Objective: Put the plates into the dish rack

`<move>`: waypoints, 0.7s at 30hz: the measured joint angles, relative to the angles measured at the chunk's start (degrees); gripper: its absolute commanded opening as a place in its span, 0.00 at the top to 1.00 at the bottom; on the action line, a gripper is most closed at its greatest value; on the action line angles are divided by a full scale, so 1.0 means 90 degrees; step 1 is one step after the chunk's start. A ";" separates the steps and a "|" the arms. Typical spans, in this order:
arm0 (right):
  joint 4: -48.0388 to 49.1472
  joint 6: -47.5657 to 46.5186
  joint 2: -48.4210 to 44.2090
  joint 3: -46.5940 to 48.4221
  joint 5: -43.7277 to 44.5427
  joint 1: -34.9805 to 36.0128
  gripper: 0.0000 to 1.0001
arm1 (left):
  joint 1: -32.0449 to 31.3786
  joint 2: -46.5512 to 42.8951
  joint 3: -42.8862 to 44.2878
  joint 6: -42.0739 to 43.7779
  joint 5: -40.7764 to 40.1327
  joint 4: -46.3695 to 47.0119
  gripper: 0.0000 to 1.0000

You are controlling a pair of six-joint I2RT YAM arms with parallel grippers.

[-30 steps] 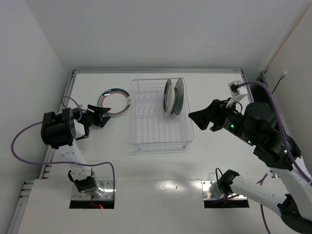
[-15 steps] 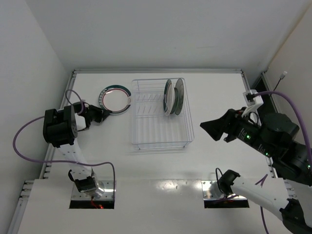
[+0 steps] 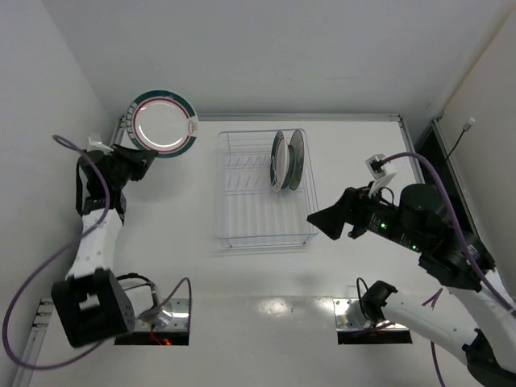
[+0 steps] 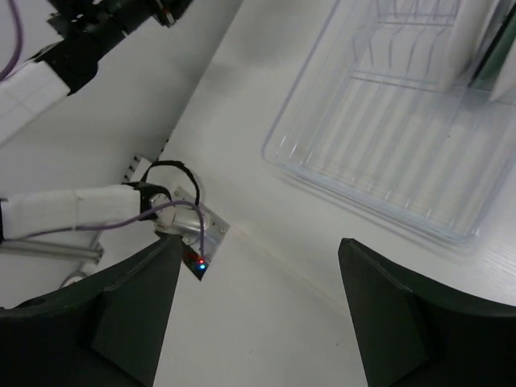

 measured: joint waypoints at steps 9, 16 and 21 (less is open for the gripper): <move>0.2715 -0.0036 0.0648 -0.1316 -0.0729 -0.0022 0.16 | -0.1039 -0.2824 -0.0721 -0.0527 0.1090 0.0027 1.00; 0.4367 0.0022 0.1472 -0.1569 -0.0913 -0.0073 0.16 | -0.1885 -0.3101 -0.0838 -0.0580 0.1596 -0.0675 1.00; 0.4981 0.0087 0.1804 -0.1639 -0.0935 -0.0100 0.16 | -0.2438 -0.3252 -0.1100 -0.0855 0.1654 -0.0498 1.00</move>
